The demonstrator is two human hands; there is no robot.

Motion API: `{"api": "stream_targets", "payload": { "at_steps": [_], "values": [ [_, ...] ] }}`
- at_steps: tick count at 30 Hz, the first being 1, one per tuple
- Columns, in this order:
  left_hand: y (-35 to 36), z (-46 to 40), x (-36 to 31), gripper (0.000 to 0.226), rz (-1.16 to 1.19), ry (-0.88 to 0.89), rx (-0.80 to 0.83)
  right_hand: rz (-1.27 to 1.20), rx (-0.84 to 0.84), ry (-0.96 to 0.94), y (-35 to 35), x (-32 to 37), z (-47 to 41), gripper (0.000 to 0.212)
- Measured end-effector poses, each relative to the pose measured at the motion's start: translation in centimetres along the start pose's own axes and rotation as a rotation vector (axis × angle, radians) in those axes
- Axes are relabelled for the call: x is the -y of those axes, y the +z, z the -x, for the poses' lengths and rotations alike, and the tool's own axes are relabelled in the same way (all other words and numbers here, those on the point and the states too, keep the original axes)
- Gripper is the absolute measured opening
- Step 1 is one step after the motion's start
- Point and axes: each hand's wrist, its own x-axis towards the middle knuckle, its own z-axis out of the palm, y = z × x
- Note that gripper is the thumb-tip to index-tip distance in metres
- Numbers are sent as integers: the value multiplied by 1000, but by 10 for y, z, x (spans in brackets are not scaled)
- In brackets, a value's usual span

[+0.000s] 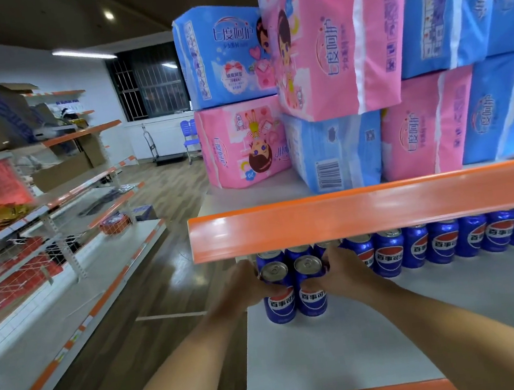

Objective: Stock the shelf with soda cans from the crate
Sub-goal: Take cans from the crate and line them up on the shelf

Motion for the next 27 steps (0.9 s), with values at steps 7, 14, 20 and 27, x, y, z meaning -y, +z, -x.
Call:
{"api": "stream_targets", "payload": {
  "at_steps": [7,14,20,27],
  "values": [
    [5,-3,1,33,71,-16,-4,-30,-2,110,6,2,-3,43],
    [7,-3,3,41,49,30,6,-63,15,129,7,7,1,32],
    [7,4,4,45,45,58,11,-86,-16,118,9,10,9,27],
    [8,14,3,48,72,-7,17,-126,20,147,10,10,20,37]
  ]
}}
